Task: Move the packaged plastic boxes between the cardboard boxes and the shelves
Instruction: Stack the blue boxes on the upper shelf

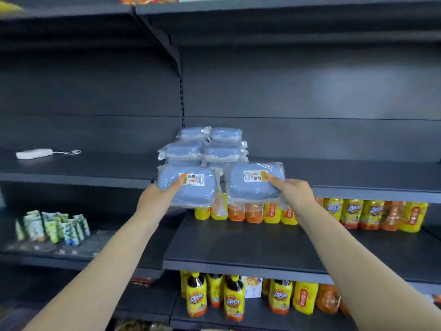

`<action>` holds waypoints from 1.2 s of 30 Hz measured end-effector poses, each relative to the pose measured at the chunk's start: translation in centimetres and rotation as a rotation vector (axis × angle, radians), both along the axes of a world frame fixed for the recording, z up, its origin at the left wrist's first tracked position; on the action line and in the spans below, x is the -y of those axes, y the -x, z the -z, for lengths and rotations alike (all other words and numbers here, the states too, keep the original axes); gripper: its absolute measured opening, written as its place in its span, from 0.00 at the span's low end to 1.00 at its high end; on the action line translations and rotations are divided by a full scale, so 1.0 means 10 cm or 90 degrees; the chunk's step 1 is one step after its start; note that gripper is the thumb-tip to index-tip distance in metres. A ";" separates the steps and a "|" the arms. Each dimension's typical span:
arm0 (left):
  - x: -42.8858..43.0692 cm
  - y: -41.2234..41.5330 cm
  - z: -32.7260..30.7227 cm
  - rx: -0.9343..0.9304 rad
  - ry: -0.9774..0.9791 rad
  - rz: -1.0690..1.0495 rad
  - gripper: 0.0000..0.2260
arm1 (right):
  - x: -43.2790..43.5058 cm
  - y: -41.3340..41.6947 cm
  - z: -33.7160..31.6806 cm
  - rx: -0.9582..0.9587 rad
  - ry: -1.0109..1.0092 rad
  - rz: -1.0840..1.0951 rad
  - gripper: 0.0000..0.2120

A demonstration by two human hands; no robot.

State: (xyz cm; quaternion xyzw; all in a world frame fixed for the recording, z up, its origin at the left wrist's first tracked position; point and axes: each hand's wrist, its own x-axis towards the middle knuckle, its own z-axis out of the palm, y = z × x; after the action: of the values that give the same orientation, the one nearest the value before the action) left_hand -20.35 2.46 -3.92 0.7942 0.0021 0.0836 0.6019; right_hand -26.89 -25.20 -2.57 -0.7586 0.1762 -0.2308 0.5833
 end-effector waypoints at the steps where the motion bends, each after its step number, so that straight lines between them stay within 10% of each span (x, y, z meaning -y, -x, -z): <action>1: -0.02 -0.14 -0.07 0.015 0.002 -0.009 0.27 | -0.02 -0.12 -0.07 0.014 0.018 0.000 0.25; 17: -0.18 -3.06 -1.11 0.063 -0.102 -0.029 0.31 | -0.18 -2.58 -0.95 0.039 0.052 0.141 0.22; 30: 0.26 -3.85 -1.02 -0.013 -0.320 0.104 0.33 | 0.10 -3.19 -0.91 0.006 0.025 0.164 0.20; 36: 0.17 -3.90 -1.03 -0.103 -0.160 0.207 0.40 | 0.11 -3.42 -0.87 -0.062 0.112 0.153 0.22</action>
State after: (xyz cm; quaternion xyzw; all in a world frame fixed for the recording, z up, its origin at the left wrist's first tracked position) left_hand 18.63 0.76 6.42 0.8570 -0.0879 -0.0789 0.5017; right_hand 7.30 -26.34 6.12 -0.7907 0.2731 -0.2763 0.4732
